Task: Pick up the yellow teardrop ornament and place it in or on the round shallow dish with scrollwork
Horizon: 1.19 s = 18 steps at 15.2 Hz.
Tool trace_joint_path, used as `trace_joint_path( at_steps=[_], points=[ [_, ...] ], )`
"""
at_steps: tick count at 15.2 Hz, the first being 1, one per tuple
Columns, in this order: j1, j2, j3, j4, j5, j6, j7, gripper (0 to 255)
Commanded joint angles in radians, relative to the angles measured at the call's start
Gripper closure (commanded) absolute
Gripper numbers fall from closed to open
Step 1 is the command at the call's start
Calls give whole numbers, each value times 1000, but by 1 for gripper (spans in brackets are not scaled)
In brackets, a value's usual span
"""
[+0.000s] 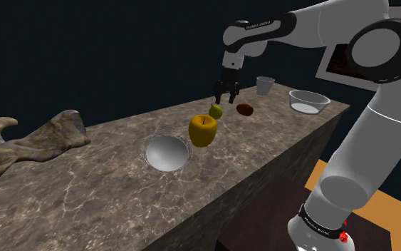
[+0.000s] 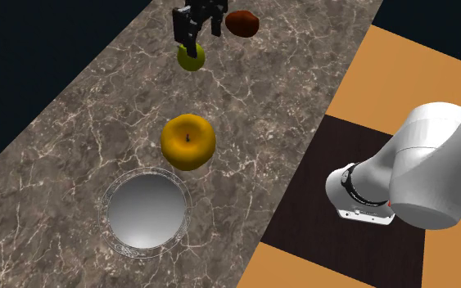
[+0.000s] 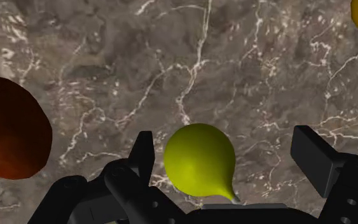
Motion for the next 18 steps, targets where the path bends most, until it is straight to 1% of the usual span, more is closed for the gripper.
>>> trace_joint_path(
  at_steps=[1, 3, 4, 11, 18],
  points=[
    [-12, 86, -17, 79, 35, -15, -16, 0],
    [-30, 174, -30, 164, 71, -34, -32, 0],
    [-30, 175, -30, 164, 71, -34, -32, 0],
    [-19, 175, -20, 65, 78, 67, -37, 0],
    [-19, 175, -20, 65, 78, 67, -37, 0]
  ],
)
